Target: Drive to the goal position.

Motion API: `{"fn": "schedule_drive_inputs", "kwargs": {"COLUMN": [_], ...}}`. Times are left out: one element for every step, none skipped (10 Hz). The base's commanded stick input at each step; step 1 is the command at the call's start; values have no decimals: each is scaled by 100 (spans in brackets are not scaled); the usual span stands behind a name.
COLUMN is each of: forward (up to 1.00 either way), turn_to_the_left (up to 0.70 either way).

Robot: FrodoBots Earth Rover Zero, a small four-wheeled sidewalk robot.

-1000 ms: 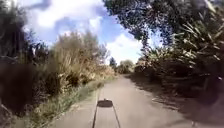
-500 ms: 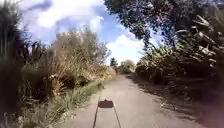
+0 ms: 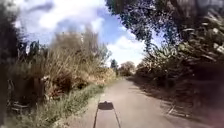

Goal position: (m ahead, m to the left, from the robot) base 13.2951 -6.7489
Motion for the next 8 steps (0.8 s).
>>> {"fn": "schedule_drive_inputs", "kwargs": {"forward": [70, 70, 70, 70, 70, 70, 70, 70], "turn_to_the_left": [-35, -35, -35, -35, -35, -35, -35, 0]}}
